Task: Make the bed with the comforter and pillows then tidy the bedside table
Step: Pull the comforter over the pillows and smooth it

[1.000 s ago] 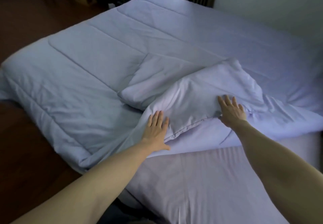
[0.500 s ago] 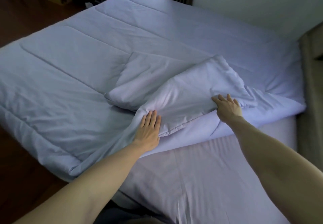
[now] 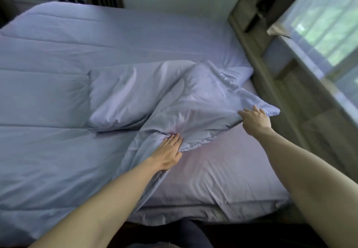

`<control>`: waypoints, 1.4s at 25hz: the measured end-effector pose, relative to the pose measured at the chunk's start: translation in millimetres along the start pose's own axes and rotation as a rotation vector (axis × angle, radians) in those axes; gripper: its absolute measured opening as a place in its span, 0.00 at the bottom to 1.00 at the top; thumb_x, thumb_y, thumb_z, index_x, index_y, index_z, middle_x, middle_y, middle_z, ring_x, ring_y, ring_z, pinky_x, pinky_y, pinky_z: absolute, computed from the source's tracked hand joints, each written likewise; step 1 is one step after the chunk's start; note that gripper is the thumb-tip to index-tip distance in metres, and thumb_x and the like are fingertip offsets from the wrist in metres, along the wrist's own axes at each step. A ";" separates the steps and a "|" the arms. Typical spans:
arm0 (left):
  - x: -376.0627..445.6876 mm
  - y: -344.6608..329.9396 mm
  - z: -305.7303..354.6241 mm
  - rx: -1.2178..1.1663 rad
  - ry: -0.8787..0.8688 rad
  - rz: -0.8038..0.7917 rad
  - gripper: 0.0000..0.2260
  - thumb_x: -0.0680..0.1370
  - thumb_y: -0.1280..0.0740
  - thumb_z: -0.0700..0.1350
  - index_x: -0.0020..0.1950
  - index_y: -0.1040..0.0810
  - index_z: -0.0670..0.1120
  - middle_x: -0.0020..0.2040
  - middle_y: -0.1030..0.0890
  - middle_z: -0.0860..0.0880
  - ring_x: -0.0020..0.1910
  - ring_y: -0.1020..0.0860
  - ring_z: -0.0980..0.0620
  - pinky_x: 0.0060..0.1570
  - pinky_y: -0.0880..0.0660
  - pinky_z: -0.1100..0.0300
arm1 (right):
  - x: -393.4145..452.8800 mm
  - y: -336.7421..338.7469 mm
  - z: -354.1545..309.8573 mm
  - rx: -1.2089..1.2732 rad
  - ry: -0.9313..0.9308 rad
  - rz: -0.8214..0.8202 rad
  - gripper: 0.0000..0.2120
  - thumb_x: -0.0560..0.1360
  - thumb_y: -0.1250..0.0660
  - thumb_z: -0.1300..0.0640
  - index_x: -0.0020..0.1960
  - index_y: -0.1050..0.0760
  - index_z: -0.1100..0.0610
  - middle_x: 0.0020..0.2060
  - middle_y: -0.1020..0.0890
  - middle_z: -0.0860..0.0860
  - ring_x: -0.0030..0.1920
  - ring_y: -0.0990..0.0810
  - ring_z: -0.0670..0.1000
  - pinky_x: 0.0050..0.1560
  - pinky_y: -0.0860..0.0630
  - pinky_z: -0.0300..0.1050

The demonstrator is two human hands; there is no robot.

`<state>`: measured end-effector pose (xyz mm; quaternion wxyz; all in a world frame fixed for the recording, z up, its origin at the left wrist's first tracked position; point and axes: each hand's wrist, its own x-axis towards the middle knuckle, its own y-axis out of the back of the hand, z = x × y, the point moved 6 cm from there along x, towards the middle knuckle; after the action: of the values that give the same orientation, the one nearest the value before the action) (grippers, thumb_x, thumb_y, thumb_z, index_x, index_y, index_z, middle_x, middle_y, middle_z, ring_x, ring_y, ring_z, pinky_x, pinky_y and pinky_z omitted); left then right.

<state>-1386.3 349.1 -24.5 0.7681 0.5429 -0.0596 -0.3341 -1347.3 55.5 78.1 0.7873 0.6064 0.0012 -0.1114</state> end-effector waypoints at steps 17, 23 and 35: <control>-127.6 -119.0 175.9 0.059 -0.509 -0.464 0.26 0.79 0.48 0.50 0.77 0.40 0.44 0.75 0.35 0.45 0.73 0.35 0.47 0.72 0.40 0.59 | -362.9 -90.8 117.3 0.005 -0.601 -0.250 0.18 0.78 0.46 0.62 0.60 0.24 0.51 0.63 0.23 0.55 0.72 0.36 0.59 0.71 0.41 0.55; -171.0 -161.4 223.8 0.100 -0.488 -0.458 0.22 0.81 0.45 0.44 0.75 0.39 0.40 0.74 0.34 0.40 0.72 0.33 0.44 0.70 0.37 0.57 | -438.7 -114.8 139.9 0.025 -0.637 -0.278 0.16 0.77 0.46 0.64 0.57 0.24 0.53 0.57 0.20 0.59 0.61 0.27 0.60 0.60 0.29 0.51; -178.8 -169.1 230.0 0.318 -0.467 -0.426 0.31 0.83 0.47 0.55 0.79 0.57 0.42 0.80 0.56 0.45 0.79 0.55 0.49 0.76 0.55 0.52 | -430.7 -168.1 111.7 0.169 -0.585 -0.403 0.27 0.81 0.49 0.57 0.78 0.50 0.58 0.76 0.42 0.56 0.77 0.47 0.59 0.74 0.44 0.54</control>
<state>-1704.3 238.0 -31.0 0.5528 0.5649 -0.1705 -0.5884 -1812.0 -16.5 6.1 0.6637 0.5994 -0.1141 -0.4327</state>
